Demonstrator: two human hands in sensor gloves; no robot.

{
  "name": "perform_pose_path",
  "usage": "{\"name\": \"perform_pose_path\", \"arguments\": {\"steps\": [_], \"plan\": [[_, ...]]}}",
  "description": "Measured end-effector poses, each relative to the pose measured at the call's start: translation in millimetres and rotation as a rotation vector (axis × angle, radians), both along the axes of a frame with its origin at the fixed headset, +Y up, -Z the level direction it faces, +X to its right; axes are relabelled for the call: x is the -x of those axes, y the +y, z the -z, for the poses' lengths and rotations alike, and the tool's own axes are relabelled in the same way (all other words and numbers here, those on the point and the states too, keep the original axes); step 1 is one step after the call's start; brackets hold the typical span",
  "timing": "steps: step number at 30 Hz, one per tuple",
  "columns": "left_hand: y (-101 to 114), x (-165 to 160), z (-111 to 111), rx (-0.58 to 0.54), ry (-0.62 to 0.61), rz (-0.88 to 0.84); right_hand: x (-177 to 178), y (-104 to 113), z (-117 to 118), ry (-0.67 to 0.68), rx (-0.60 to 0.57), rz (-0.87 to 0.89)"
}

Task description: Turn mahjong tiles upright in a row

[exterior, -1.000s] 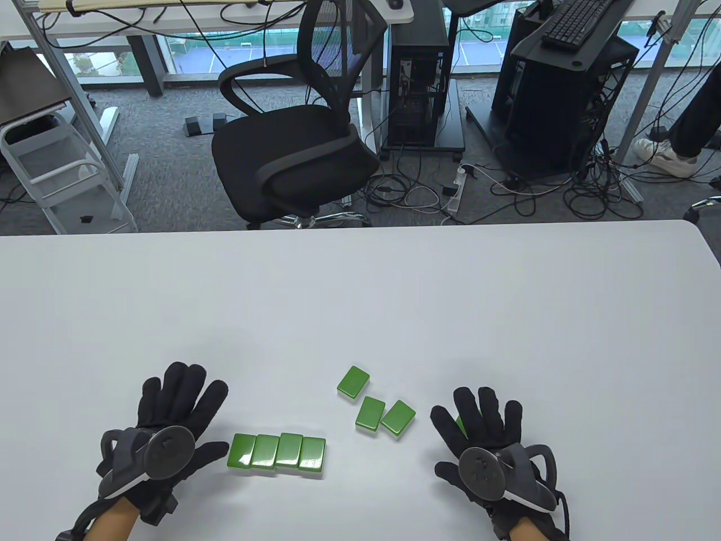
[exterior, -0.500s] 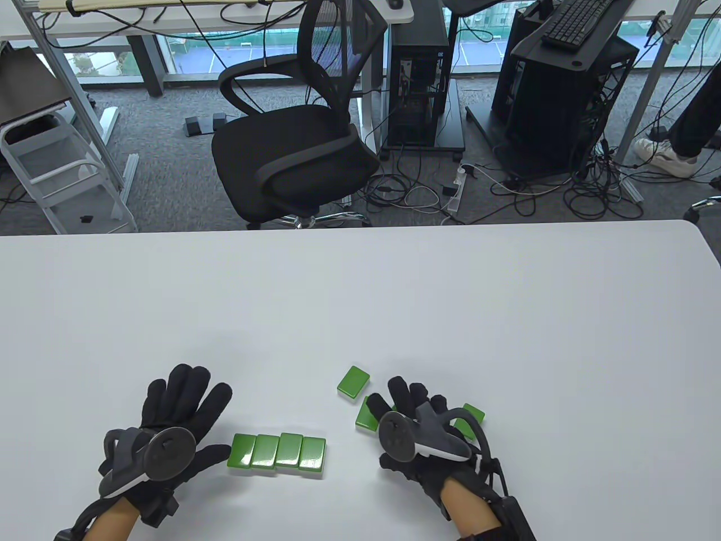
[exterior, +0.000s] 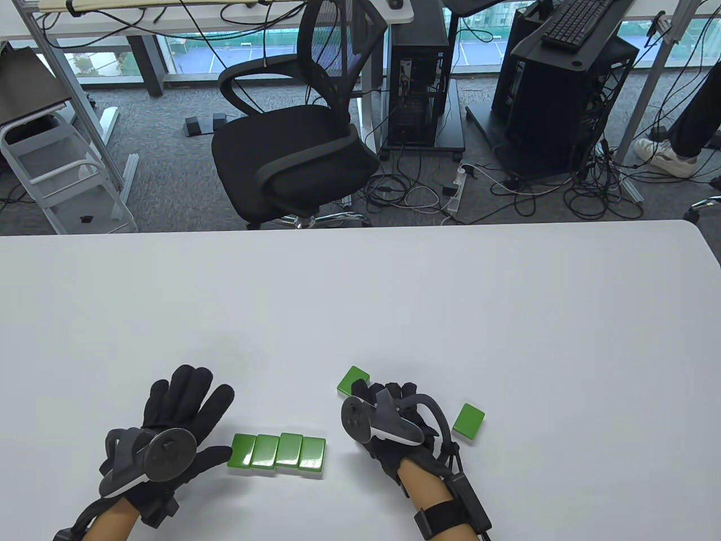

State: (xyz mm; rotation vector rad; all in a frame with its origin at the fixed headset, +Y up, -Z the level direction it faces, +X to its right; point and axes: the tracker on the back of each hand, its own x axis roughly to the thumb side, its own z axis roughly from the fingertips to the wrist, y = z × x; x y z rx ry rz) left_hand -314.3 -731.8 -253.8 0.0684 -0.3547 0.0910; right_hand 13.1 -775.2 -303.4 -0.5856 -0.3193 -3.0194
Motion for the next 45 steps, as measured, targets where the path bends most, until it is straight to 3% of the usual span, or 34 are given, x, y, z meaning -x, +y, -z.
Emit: {"name": "perform_pose_path", "arguments": {"steps": [4, 10, 19, 29, 37, 41, 45], "plan": [[0.5, -0.4, -0.5, 0.004, 0.004, 0.007, 2.8, 2.3, -8.0, 0.06, -0.046, 0.015], [1.1, -0.7, -0.3, 0.005, -0.001, 0.008, 19.3, 13.1, -39.8, 0.239, -0.119, 0.009], [-0.3, -2.7, -1.1, 0.001, -0.011, 0.029, 37.1, 11.7, -56.4, 0.323, -0.078, 0.069], [-1.7, -3.5, -1.4, 0.006, -0.011, 0.037, 39.9, 5.2, -58.4, 0.336, -0.086, 0.047], [-2.5, -5.2, -1.6, 0.021, -0.009, 0.053, 40.0, 5.9, -56.2, 0.331, -0.021, 0.019], [-2.7, -5.8, -1.5, 0.024, -0.011, 0.056, 38.9, 17.5, -44.8, 0.328, 0.056, 0.025], [-2.3, -6.4, -1.6, 0.029, -0.009, 0.063, 39.7, 40.6, -24.1, 0.272, 0.003, -0.001]]}}
